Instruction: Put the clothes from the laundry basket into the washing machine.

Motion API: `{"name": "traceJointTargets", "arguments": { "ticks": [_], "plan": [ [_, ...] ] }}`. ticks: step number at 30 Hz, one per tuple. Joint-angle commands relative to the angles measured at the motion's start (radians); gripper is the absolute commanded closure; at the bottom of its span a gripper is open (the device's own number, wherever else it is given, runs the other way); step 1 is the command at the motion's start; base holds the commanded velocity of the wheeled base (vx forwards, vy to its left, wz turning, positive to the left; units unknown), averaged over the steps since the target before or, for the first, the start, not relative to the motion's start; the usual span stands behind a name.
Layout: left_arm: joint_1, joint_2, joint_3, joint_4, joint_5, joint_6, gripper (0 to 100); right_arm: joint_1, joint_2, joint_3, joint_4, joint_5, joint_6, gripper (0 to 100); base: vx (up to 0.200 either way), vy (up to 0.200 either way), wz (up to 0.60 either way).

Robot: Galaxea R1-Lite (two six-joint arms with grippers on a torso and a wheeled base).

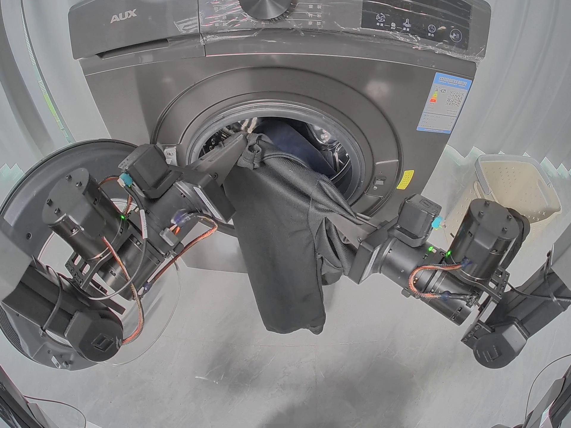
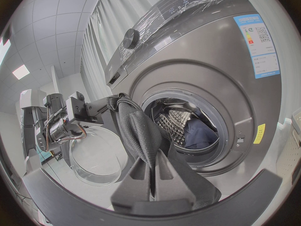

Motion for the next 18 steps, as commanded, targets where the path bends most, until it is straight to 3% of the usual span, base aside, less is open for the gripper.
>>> {"name": "traceJointTargets", "arguments": {
  "ticks": [1,7,17,18],
  "plan": [
    [-0.009,-0.006,0.002,-0.002,0.001,0.000,100,-0.002,-0.052,0.050,-0.009,0.000,0.001,100,0.000,0.000,0.00],
    [-0.020,-0.003,0.003,-0.002,0.004,0.000,100,0.009,-0.087,0.113,-0.016,0.007,0.002,100,0.000,0.000,0.00],
    [-0.037,0.001,0.002,-0.002,0.004,0.001,100,0.018,-0.078,0.113,-0.019,0.008,0.005,100,0.000,0.000,0.00],
    [-0.038,0.000,0.002,-0.003,0.004,0.001,100,0.020,-0.073,0.113,-0.025,0.008,0.007,0,0.000,0.000,0.00]
  ]
}}
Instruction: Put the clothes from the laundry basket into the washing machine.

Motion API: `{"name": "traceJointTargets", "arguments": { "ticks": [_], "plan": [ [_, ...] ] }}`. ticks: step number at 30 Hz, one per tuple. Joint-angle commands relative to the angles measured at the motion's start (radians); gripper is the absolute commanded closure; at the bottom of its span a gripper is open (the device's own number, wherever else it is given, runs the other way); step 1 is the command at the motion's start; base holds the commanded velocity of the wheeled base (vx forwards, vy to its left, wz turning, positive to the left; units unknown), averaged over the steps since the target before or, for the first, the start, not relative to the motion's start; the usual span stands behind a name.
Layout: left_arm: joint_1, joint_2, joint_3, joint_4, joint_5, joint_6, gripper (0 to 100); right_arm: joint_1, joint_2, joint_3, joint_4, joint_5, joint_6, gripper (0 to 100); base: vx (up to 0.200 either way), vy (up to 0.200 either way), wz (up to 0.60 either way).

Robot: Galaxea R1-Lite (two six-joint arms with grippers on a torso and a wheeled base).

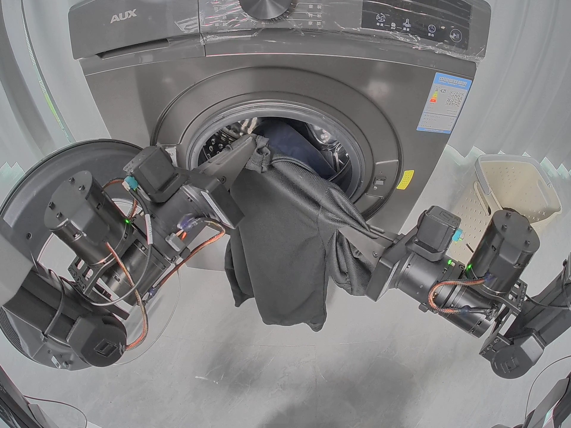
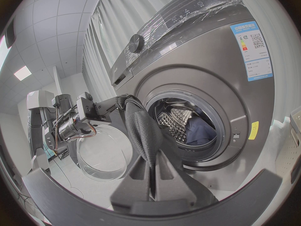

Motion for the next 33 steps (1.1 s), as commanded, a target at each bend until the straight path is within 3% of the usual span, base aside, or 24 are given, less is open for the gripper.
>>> {"name": "traceJointTargets", "arguments": {
  "ticks": [1,8,12,17,20,23,26,33],
  "plan": [
    [-0.005,-0.004,-0.002,-0.001,-0.001,0.001,100,0.005,0.012,-0.002,-0.011,0.002,0.002,0,0.000,0.000,0.00],
    [-0.008,-0.014,-0.005,-0.001,-0.001,0.002,100,0.082,0.079,-0.003,-0.014,0.007,-0.004,0,0.000,0.000,0.00],
    [-0.008,-0.016,-0.007,-0.001,-0.001,0.009,100,0.087,0.109,-0.012,-0.017,0.027,-0.009,0,0.000,0.000,0.00],
    [-0.008,-0.028,-0.005,0.000,-0.006,0.015,100,0.062,0.168,-0.092,-0.019,0.034,-0.009,0,0.000,0.000,0.00],
    [-0.008,-0.031,-0.005,-0.001,-0.009,0.013,100,0.002,0.202,-0.170,-0.017,0.037,-0.015,0,0.000,0.000,0.00],
    [-0.008,-0.037,-0.005,-0.001,-0.009,0.012,100,-0.042,0.225,-0.252,-0.017,0.071,-0.022,0,0.000,0.000,0.00],
    [-0.008,-0.037,-0.005,-0.001,-0.009,0.013,100,-0.050,0.230,-0.307,-0.006,0.096,-0.022,0,0.000,0.000,0.00],
    [-0.008,-0.034,-0.004,-0.001,-0.009,0.012,100,-0.016,0.265,-0.344,0.000,0.102,-0.022,0,0.000,0.000,0.00]
  ]
}}
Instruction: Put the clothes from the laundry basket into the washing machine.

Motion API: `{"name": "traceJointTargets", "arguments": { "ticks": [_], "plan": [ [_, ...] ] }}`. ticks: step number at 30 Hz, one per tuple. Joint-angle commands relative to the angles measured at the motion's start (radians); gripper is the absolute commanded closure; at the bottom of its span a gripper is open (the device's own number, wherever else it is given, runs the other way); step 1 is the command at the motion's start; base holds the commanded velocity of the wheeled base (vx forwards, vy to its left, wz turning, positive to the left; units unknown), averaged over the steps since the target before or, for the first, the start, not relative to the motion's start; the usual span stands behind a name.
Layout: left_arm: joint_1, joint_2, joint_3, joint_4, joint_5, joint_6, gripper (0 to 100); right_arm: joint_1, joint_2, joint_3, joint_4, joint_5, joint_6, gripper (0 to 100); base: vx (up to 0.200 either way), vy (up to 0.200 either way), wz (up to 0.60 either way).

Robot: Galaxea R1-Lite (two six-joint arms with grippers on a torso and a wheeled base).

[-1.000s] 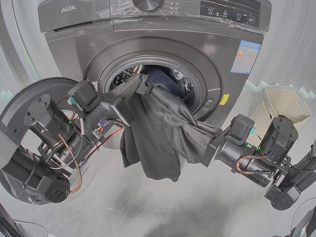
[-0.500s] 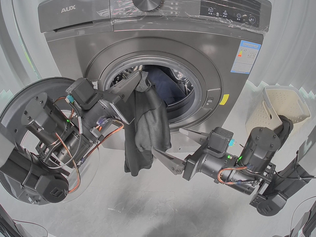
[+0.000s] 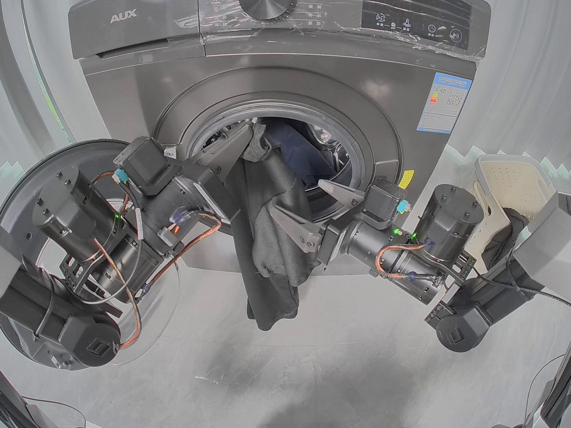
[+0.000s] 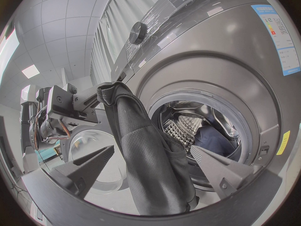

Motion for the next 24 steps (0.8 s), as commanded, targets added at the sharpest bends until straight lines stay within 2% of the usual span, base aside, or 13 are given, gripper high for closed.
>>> {"name": "traceJointTargets", "arguments": {
  "ticks": [1,8,9,17,24],
  "plan": [
    [0.000,0.000,0.000,0.000,0.000,-0.001,100,0.012,0.054,-0.044,-0.002,0.002,-0.002,0,0.000,0.000,0.00],
    [0.000,0.004,0.000,0.000,0.000,-0.001,100,0.041,0.095,-0.093,-0.019,-0.003,0.000,0,0.000,0.000,0.00],
    [0.000,0.006,0.000,0.000,0.000,-0.001,100,0.050,0.095,-0.098,-0.021,-0.003,-0.002,100,0.000,0.000,0.00],
    [0.000,0.009,0.000,0.000,0.000,-0.001,100,0.060,0.075,-0.096,-0.022,-0.006,0.000,100,0.000,0.000,0.00],
    [0.006,0.017,-0.001,0.000,0.000,-0.001,100,0.086,-0.021,-0.041,-0.021,-0.015,0.003,100,0.000,0.000,0.00]
  ]
}}
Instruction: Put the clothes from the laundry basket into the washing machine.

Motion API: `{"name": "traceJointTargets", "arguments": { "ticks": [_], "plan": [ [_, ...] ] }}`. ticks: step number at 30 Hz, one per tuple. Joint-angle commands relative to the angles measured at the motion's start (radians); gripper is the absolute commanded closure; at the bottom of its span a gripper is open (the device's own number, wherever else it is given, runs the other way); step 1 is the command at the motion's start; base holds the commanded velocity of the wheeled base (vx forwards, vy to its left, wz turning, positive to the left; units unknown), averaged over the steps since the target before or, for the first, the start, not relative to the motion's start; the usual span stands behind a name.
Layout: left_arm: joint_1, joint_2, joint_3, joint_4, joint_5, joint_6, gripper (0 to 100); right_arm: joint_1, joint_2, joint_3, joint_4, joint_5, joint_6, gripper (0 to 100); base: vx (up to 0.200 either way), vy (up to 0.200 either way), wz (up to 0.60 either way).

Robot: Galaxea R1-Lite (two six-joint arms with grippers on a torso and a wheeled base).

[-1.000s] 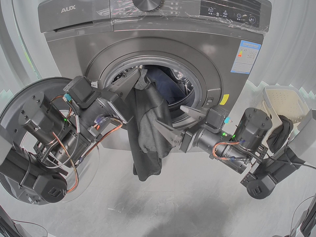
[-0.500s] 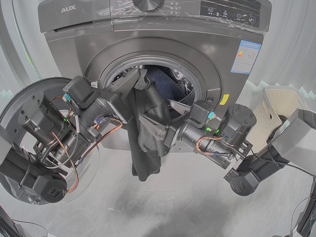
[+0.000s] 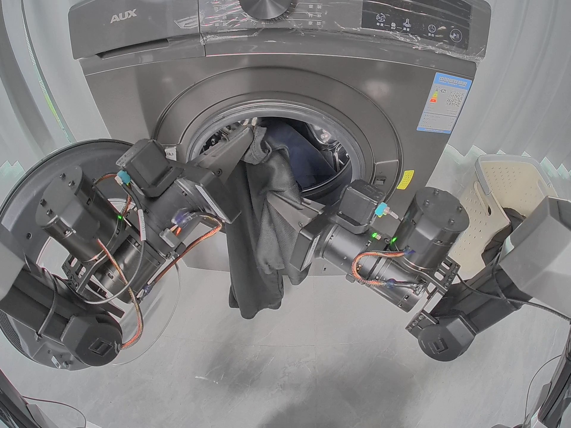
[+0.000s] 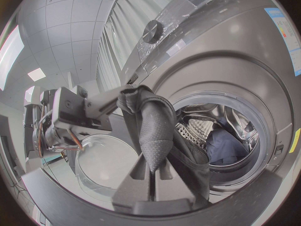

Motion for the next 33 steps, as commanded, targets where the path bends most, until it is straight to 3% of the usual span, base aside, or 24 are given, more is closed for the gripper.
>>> {"name": "traceJointTargets", "arguments": {
  "ticks": [1,5,10,11,19,30,33],
  "plan": [
    [0.003,0.007,-0.001,0.000,0.000,-0.001,100,0.012,-0.076,0.041,0.001,-0.004,0.002,100,0.000,0.000,0.00],
    [0.000,0.010,-0.001,0.001,0.003,-0.002,100,0.001,-0.108,0.087,0.009,-0.021,0.002,100,0.000,0.000,0.00],
    [-0.011,0.008,0.035,0.001,-0.003,-0.008,100,-0.016,-0.166,0.218,0.000,-0.022,0.002,100,0.000,0.000,0.00],
    [-0.012,0.008,0.037,0.001,-0.004,-0.011,0,-0.022,-0.184,0.238,0.001,-0.022,0.000,100,0.000,0.000,0.00],
    [-0.005,0.093,0.045,0.001,0.005,-0.014,0,-0.029,-0.336,0.301,-0.042,-0.022,0.029,100,0.000,0.000,0.00],
    [-0.014,0.130,0.075,0.000,0.006,-0.002,0,-0.031,-0.341,0.286,-0.045,-0.027,0.034,100,0.000,0.000,0.00],
    [-0.015,0.130,0.078,0.000,0.006,-0.001,0,-0.031,-0.339,0.283,-0.043,-0.049,0.035,100,0.000,0.000,0.00]
  ]
}}
